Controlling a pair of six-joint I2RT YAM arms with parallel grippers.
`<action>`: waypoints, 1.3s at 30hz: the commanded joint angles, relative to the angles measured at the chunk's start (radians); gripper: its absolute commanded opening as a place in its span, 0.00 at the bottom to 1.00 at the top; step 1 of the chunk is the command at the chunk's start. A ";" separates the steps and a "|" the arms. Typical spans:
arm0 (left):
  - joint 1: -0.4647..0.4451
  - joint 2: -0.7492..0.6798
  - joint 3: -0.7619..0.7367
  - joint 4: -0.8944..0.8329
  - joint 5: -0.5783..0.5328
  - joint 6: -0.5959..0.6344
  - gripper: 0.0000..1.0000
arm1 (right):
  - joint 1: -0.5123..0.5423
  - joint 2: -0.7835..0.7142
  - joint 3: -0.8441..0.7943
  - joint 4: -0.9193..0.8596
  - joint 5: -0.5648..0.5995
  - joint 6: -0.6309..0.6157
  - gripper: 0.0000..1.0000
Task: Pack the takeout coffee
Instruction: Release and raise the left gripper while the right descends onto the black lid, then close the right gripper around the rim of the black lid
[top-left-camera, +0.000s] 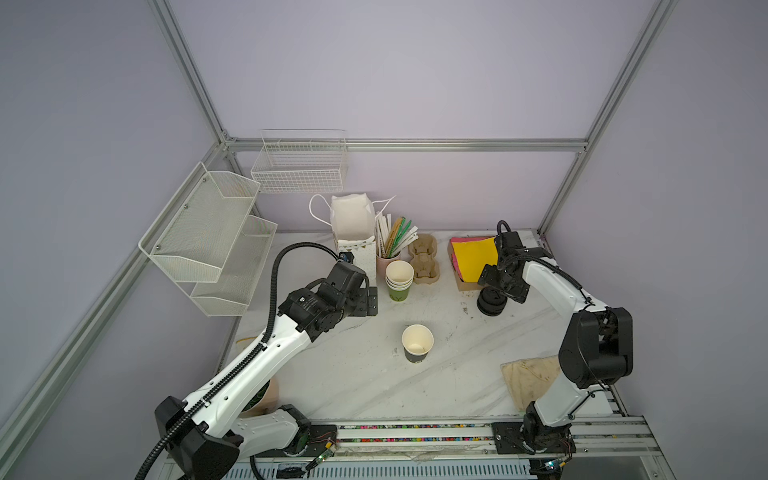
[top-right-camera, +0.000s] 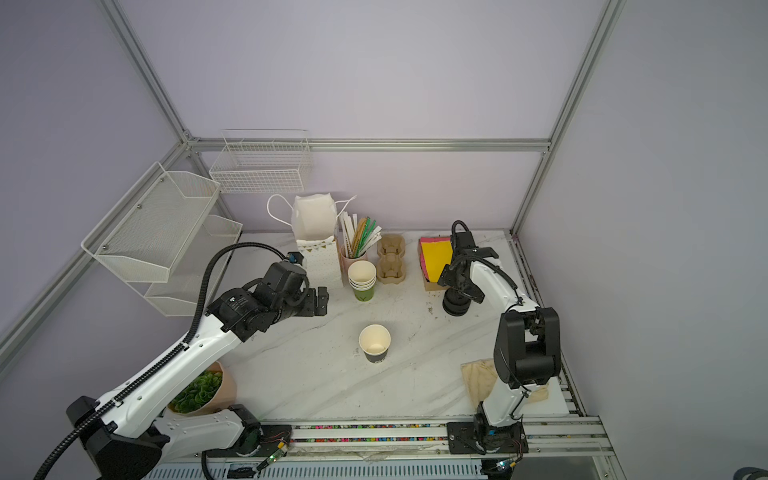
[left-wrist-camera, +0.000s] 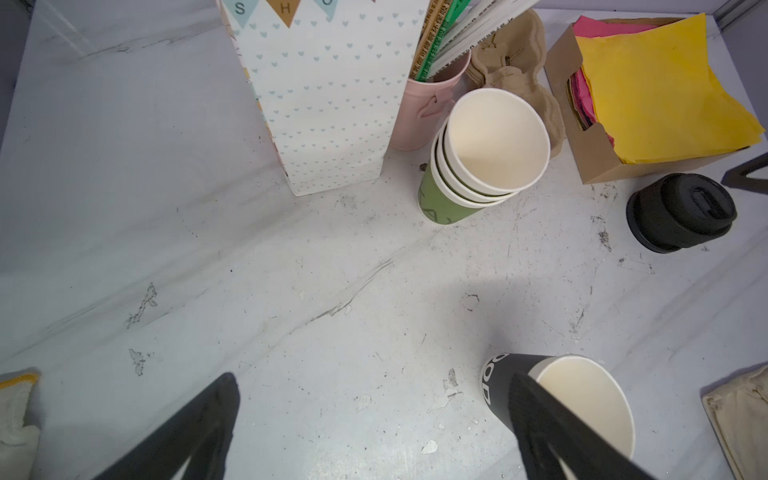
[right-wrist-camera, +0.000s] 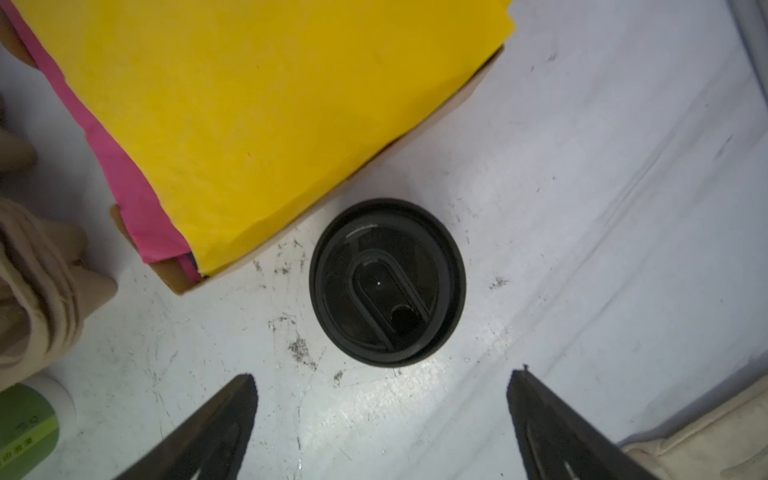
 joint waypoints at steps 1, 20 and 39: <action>0.006 -0.039 -0.025 0.035 -0.044 0.091 1.00 | -0.004 -0.012 -0.027 -0.018 -0.044 -0.031 0.97; 0.007 -0.133 -0.271 0.182 -0.217 0.135 1.00 | -0.006 0.139 0.098 -0.052 0.053 -0.041 0.86; 0.007 -0.136 -0.292 0.172 -0.286 0.161 1.00 | -0.005 0.185 0.110 -0.044 0.071 -0.041 0.87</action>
